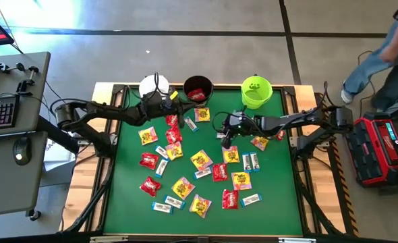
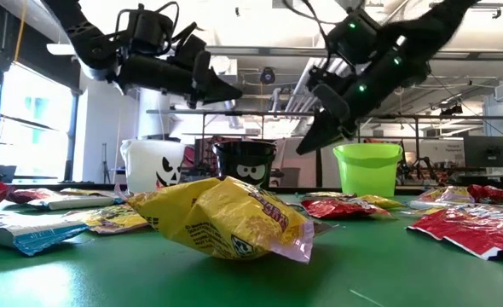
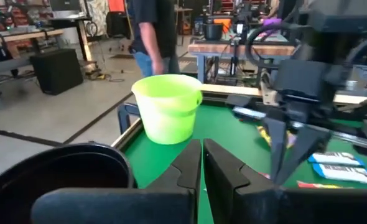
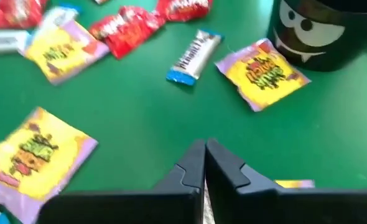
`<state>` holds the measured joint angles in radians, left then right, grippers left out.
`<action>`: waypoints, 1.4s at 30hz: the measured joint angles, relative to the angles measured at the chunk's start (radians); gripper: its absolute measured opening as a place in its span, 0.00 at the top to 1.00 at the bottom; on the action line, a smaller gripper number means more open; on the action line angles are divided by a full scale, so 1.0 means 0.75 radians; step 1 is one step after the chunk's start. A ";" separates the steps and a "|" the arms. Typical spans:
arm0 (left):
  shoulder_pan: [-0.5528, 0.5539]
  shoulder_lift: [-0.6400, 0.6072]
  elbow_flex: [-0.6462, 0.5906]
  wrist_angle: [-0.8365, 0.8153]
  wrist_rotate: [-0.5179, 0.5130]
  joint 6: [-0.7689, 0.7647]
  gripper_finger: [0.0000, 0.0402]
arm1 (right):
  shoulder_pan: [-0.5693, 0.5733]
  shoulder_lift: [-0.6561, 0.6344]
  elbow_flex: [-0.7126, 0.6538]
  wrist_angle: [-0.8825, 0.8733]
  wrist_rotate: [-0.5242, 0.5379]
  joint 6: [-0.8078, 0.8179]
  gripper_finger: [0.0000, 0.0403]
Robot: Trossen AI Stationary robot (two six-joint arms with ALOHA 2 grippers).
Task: Sort candy by brand, put in halloween buckets
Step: Put the red candy into the black bucket
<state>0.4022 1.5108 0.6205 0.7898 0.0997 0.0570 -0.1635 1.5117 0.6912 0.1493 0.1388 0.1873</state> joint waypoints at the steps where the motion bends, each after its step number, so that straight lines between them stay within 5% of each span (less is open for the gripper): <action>1: -0.009 0.000 -0.009 0.008 -0.010 0.001 0.98 | 0.000 0.000 -0.032 0.066 0.000 0.013 1.00; 6: -0.058 0.000 -0.046 0.057 -0.028 0.010 0.98 | 0.001 -0.020 -0.149 0.276 0.001 0.060 1.00; 13: -0.135 -0.001 -0.144 0.168 -0.026 0.011 0.98 | 0.009 -0.160 -0.252 0.254 0.026 0.106 1.00; 23: -0.180 -0.001 -0.273 0.352 -0.061 -0.020 0.98 | 0.066 -0.533 -0.290 -0.258 0.198 0.176 1.00; 31: -0.183 0.000 -0.310 0.351 -0.090 -0.039 0.98 | 0.154 -0.779 -0.290 -0.617 0.196 0.310 1.00; 42: -0.243 0.000 -0.310 0.363 -0.067 -0.044 0.98 | 0.315 -0.687 -0.290 -0.576 0.154 0.443 0.91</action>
<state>0.2197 1.5108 0.3878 1.0618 0.0498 0.0237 0.0726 0.9966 0.4736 -0.2830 0.2545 0.5195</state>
